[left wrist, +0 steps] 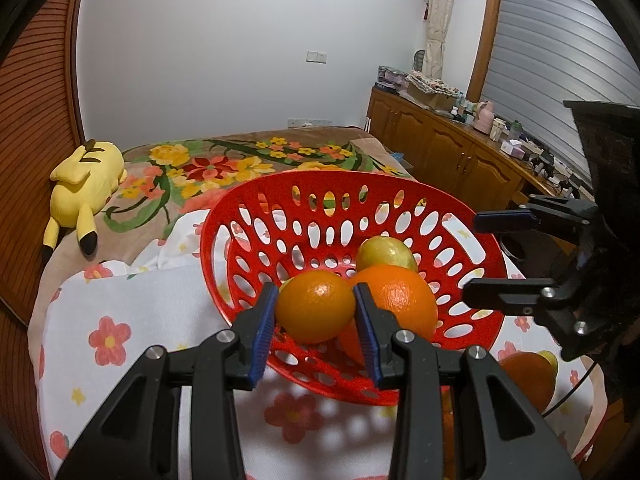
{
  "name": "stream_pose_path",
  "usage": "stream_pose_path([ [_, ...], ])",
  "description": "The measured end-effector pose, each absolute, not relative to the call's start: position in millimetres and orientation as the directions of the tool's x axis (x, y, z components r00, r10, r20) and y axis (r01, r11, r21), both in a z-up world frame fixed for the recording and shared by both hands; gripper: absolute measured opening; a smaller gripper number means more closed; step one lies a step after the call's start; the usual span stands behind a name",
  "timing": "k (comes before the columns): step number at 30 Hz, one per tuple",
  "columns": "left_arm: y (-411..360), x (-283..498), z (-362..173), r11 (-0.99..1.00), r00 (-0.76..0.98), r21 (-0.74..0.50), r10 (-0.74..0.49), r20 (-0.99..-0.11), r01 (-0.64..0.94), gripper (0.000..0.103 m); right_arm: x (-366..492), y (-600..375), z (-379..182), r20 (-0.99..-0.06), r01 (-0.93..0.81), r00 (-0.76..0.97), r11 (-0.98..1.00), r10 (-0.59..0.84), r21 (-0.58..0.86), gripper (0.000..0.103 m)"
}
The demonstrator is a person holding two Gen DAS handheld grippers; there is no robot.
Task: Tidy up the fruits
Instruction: 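Open both grippers to drop the fruits into the basket and withdraw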
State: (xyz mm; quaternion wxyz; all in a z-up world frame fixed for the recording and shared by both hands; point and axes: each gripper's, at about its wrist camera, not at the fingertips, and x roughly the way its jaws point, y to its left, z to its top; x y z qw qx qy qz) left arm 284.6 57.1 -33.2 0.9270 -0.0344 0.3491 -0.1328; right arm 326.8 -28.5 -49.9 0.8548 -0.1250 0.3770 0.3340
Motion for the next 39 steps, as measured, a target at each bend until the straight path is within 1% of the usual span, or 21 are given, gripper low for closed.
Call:
stream_pose_path([
  [5, 57, 286, -30, 0.963, 0.730, -0.153, -0.269, -0.628, 0.223, 0.038, 321, -36, -46, -0.714, -0.653, 0.507, 0.756, 0.483, 0.048, 0.087],
  [7, 56, 286, -28, 0.963, 0.732, -0.150, -0.267, -0.627, 0.222, 0.043, 318, -41, -44, -0.707, -0.646, 0.515, 0.762, 0.485, 0.052, 0.087],
  [19, 51, 250, -14, 0.965, 0.751, -0.142, -0.262, -0.606, 0.223, 0.053, 286, -71, -32, -0.654, -0.592, 0.570, 0.800, 0.498, 0.094, 0.087],
  [27, 49, 210, -8, 0.964, 0.765, -0.137, -0.264, -0.587, 0.227, 0.056, 242, -94, -28, -0.614, -0.553, 0.615, 0.826, 0.495, 0.111, 0.087],
  [31, 45, 190, -9, 0.963, 0.767, -0.140, -0.269, -0.582, 0.232, 0.058, 224, -105, -33, -0.610, -0.534, 0.624, 0.837, 0.488, 0.123, 0.087],
  [39, 33, 161, -16, 0.960, 0.756, -0.133, -0.276, -0.593, 0.246, 0.059, 192, -128, -46, -0.600, -0.487, 0.652, 0.863, 0.462, 0.135, 0.087],
])
